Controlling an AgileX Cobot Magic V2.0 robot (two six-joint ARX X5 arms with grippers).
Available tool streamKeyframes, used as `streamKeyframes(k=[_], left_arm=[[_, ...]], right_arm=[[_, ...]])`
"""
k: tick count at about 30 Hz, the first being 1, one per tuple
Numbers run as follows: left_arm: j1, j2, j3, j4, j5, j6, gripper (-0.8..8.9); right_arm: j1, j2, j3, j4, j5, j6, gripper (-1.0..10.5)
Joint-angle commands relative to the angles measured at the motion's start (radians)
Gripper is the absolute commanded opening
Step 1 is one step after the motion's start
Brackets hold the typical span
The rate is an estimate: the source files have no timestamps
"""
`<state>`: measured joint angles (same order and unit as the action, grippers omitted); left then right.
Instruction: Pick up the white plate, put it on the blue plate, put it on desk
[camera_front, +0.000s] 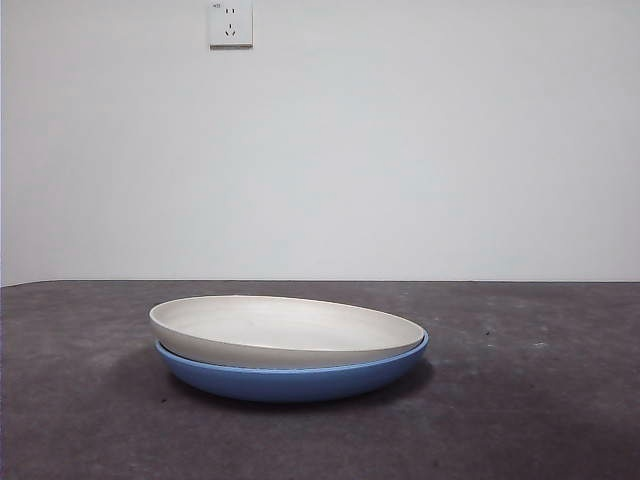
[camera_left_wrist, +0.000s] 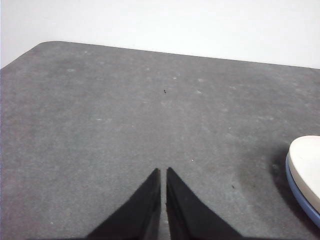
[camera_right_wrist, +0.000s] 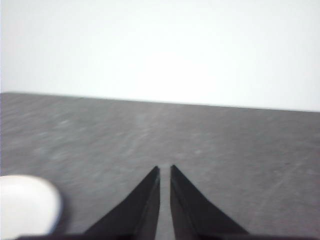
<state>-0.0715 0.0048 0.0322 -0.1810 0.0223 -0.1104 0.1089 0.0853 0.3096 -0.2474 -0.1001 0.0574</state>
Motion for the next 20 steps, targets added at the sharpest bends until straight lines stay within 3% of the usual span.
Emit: streamKeyframes(k=[1, 8, 20], left_arm=[[0.000, -0.002, -0.021, -0.006, -0.004, 0.015, 0.20], [0.000, -0.002, -0.021, -0.006, -0.004, 0.015, 0.20], [0.000, -0.002, -0.021, -0.006, -0.004, 0.015, 0.20]], right_arm=[[-0.033, -0.038, -0.115, 0.117, 0.005, -0.024, 0.3], [-0.084, -0.079, -0.255, 0.142, 0.034, -0.096, 0.3], [-0.087, -0.082, -0.299, 0.069, 0.120, -0.102, 0.3]])
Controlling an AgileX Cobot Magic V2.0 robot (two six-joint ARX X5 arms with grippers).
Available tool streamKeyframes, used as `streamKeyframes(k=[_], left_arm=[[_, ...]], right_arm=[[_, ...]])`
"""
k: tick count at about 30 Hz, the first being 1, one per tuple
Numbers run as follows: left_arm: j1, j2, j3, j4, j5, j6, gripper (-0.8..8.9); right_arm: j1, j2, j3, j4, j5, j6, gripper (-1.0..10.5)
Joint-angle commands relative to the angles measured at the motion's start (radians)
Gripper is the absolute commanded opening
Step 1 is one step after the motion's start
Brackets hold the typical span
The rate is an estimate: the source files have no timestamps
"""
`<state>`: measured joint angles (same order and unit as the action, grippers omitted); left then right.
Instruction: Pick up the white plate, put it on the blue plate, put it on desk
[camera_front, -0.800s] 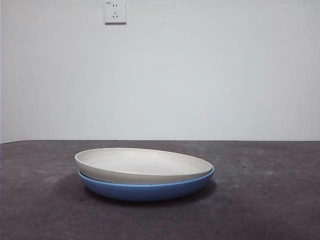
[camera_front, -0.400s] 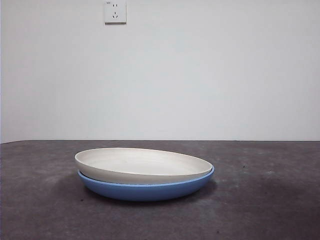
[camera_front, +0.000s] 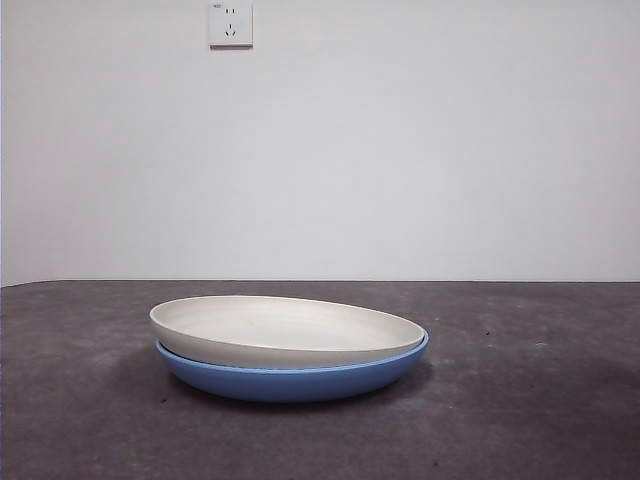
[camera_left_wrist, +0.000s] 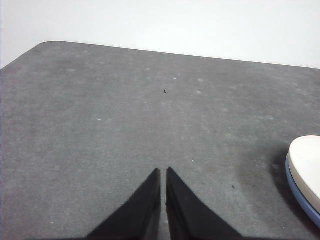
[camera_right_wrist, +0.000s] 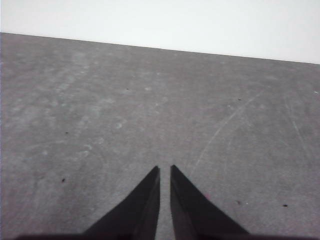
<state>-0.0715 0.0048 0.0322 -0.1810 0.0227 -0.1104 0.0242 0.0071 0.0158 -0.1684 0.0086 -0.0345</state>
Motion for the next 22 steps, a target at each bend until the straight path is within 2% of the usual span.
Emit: streamKeyframes(k=[1, 22], left_arm=[[0.000, -0.002, -0.021, -0.006, -0.004, 0.015, 0.20], [0.000, -0.002, -0.021, -0.006, -0.004, 0.015, 0.20]], right_arm=[[-0.002, -0.003, -0.005, -0.010, 0.011, -0.010, 0.3], [-0.002, -0.003, -0.005, 0.013, 0.011, -0.006, 0.3]])
